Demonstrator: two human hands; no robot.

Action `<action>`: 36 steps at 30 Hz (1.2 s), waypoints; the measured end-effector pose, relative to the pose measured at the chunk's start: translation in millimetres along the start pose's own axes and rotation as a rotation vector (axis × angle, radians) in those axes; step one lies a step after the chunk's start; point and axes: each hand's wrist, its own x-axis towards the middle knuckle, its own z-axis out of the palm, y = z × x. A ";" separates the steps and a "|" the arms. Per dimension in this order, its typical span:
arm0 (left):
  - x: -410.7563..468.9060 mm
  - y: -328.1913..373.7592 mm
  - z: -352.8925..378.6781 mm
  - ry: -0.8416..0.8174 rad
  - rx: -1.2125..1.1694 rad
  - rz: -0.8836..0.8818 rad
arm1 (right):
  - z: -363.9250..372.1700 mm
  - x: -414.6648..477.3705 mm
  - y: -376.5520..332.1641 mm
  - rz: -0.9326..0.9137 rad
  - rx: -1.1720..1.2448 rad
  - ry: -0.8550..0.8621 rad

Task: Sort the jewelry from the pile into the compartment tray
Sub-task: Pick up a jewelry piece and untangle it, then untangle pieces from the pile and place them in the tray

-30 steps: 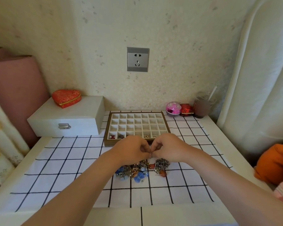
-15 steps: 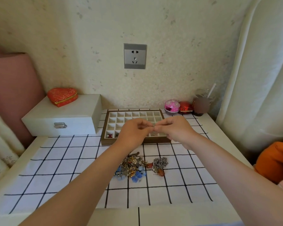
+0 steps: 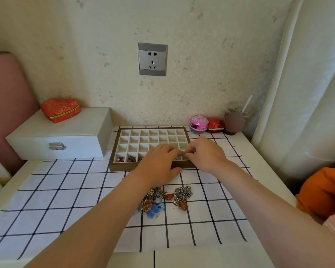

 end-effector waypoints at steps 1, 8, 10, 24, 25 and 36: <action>0.6 -0.5 0.0 -0.003 0.001 0.002 | -0.4 0.5 -0.4 -0.009 -0.014 -0.006; 0.1 -0.3 0.7 -0.022 0.023 -0.024 | -5.1 -1.2 3.2 -0.074 -0.053 -0.060; -0.4 -0.6 0.9 -0.037 0.030 -0.043 | -4.7 -4.3 4.1 -0.093 -0.061 -0.077; -14.9 -0.8 -14.5 -0.070 -0.014 -0.035 | -20.8 -31.0 -3.7 -0.231 -0.022 -0.122; -17.8 0.3 -17.0 -0.046 -0.017 -0.027 | -23.2 -35.9 -5.8 -0.248 -0.007 -0.145; -46.3 25.7 -40.3 -0.095 -0.110 -0.015 | -20.8 -69.2 -15.3 -0.252 0.019 -0.434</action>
